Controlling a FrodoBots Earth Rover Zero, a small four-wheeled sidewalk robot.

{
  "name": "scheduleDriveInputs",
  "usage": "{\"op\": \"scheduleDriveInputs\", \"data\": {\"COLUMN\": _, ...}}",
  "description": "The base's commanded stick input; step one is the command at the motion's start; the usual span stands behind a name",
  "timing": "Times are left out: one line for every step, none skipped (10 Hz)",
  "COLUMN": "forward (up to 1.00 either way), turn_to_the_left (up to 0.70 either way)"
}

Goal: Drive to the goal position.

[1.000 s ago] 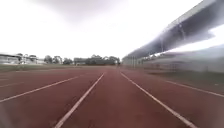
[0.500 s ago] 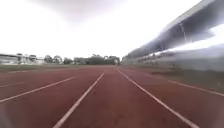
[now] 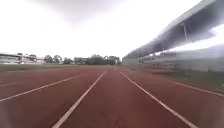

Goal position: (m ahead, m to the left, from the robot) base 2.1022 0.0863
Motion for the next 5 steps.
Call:
{"op": "scheduleDriveInputs", "data": {"forward": 0.45, "turn_to_the_left": 0.0}}
{"op": "scheduleDriveInputs", "data": {"forward": 0.45, "turn_to_the_left": 0.0}}
{"op": "scheduleDriveInputs", "data": {"forward": 0.45, "turn_to_the_left": 0.0}}
{"op": "scheduleDriveInputs", "data": {"forward": 0.45, "turn_to_the_left": 0.0}}
{"op": "scheduleDriveInputs", "data": {"forward": 0.45, "turn_to_the_left": 0.0}}
